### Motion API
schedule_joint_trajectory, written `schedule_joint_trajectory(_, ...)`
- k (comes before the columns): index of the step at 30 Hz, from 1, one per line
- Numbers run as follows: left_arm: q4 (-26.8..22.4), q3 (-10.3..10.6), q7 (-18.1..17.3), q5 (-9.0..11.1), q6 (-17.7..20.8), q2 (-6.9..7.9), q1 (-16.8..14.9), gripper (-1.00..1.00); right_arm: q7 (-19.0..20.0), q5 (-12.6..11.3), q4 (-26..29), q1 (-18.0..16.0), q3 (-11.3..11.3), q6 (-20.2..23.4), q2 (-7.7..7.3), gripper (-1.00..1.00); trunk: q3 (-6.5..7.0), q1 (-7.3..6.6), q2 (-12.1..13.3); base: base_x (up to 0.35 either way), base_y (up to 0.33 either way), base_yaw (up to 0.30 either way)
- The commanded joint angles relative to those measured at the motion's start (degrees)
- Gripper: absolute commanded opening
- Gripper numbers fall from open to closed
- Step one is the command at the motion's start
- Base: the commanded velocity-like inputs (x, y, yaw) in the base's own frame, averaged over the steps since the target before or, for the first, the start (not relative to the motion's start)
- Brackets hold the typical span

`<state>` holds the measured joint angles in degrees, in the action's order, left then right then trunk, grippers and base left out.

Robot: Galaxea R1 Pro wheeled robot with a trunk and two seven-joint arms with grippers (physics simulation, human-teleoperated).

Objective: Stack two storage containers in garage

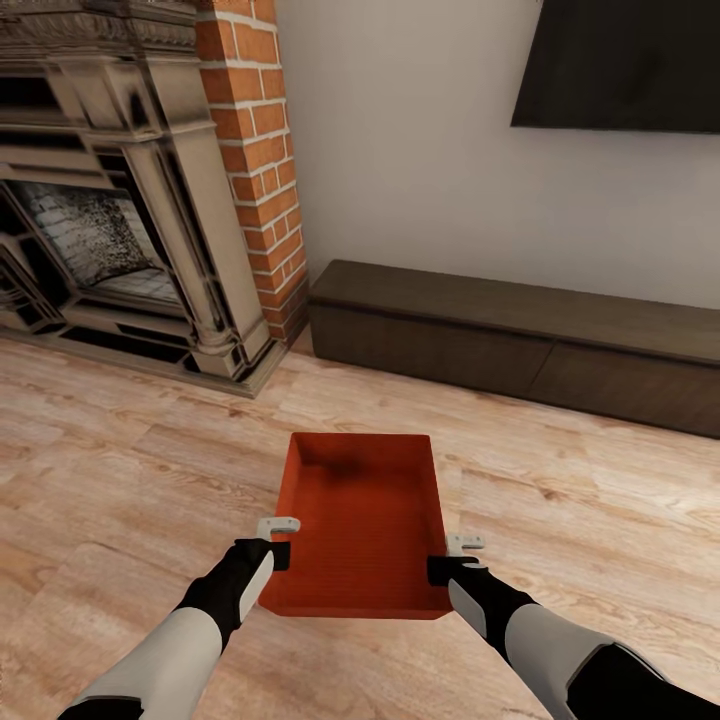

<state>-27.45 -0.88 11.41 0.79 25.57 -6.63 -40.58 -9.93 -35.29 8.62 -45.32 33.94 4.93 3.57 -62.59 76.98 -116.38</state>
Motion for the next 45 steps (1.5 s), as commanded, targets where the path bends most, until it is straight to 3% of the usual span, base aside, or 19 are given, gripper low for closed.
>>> schedule_joint_trajectory(1,-0.1,-0.4,0.5,-0.4,0.4,0.39,0.0,-1.00,0.2,-0.4,0.3,0.0,2.5,0.4,-0.07,-1.00,0.14,-0.23,0.4,0.000,0.000,0.000)
schedule_joint_trajectory(45,-0.1,-0.4,0.5,-0.4,0.5,0.39,0.0,-1.00,-0.1,-0.4,0.3,0.0,2.5,-0.3,-0.06,-1.00,8.04,-9.90,18.0,0.000,0.000,0.000)
